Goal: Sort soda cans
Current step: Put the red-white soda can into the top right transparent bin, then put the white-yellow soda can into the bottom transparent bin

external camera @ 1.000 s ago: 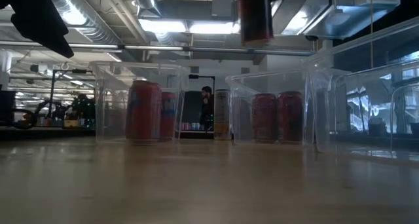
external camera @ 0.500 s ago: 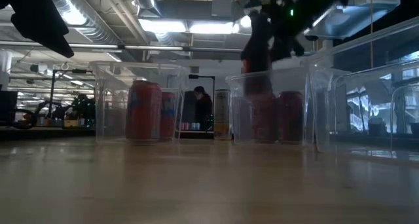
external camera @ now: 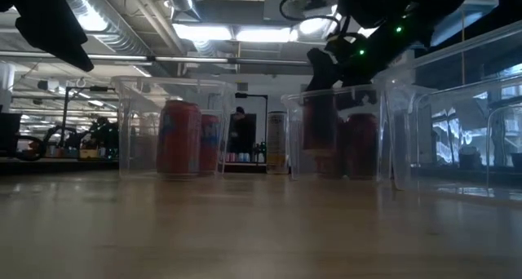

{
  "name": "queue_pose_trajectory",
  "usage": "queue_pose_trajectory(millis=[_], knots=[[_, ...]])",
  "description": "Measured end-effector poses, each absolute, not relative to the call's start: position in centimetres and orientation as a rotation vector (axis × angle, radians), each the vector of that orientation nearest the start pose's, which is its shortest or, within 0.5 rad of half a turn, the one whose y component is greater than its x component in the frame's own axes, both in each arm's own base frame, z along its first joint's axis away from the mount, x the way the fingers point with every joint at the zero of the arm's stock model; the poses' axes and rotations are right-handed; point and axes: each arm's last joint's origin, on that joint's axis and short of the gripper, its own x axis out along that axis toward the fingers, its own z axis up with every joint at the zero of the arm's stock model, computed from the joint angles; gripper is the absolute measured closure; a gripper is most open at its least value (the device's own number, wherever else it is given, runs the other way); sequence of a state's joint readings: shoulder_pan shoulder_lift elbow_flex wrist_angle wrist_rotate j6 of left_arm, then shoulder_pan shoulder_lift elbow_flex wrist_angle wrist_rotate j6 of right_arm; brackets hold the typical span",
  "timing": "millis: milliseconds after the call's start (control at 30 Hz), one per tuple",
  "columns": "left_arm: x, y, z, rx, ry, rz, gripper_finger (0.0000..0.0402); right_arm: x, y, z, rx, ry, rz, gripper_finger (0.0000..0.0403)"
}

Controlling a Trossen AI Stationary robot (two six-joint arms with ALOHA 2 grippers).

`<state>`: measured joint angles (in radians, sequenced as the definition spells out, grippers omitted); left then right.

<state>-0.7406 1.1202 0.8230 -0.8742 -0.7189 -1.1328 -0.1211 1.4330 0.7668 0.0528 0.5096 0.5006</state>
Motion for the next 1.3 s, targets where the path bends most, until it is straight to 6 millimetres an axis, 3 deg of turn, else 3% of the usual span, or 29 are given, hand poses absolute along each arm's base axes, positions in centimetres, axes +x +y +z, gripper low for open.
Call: queue_pose_trajectory(millis=[333, 667, 1000, 1167, 1300], knots=[[15.4, -11.5, 24.4, -0.286, 0.728, 0.443, 0.0037, 29.1, -5.0, 19.8, 0.343, 0.454, -0.771, 0.0104], [15.4, -11.5, 24.4, -0.290, 0.728, 0.445, 0.0037, 29.1, -5.0, 19.6, 0.325, 0.471, -0.775, 0.0034], [15.4, -11.5, 24.4, -0.294, 0.727, 0.446, 0.0037, 29.1, -5.0, 19.5, 0.326, 0.478, -0.768, 0.0057], [15.4, -11.5, 24.4, -0.300, 0.726, 0.448, 0.0037, 28.9, -4.8, 21.6, 0.291, 0.489, -0.709, 0.0069], [15.5, -11.5, 24.4, -0.300, 0.725, 0.448, 0.0037, 28.5, -4.4, 26.1, 0.311, 0.480, -0.615, 0.0077]])
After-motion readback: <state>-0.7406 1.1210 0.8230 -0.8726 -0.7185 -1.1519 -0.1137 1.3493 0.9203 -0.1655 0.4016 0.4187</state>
